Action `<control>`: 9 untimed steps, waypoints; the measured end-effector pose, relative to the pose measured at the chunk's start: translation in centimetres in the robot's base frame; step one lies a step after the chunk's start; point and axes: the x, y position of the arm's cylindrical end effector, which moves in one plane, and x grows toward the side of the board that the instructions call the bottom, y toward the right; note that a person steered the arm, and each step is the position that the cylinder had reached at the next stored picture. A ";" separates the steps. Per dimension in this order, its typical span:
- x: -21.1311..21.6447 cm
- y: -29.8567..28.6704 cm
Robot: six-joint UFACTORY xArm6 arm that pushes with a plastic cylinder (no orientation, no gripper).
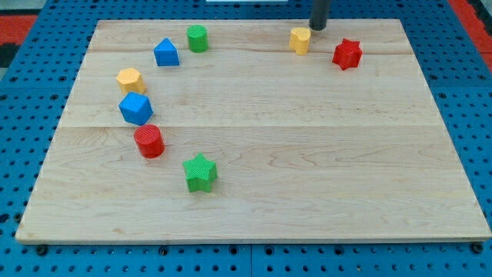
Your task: Slide the red star towards the yellow heart
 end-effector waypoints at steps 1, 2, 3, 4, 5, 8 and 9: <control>4.1 0.5; 6.1 -3.9; 4.5 -8.9; 4.1 -5.6; 0.8 1.9; 1.5 -8.9; -1.0 -2.7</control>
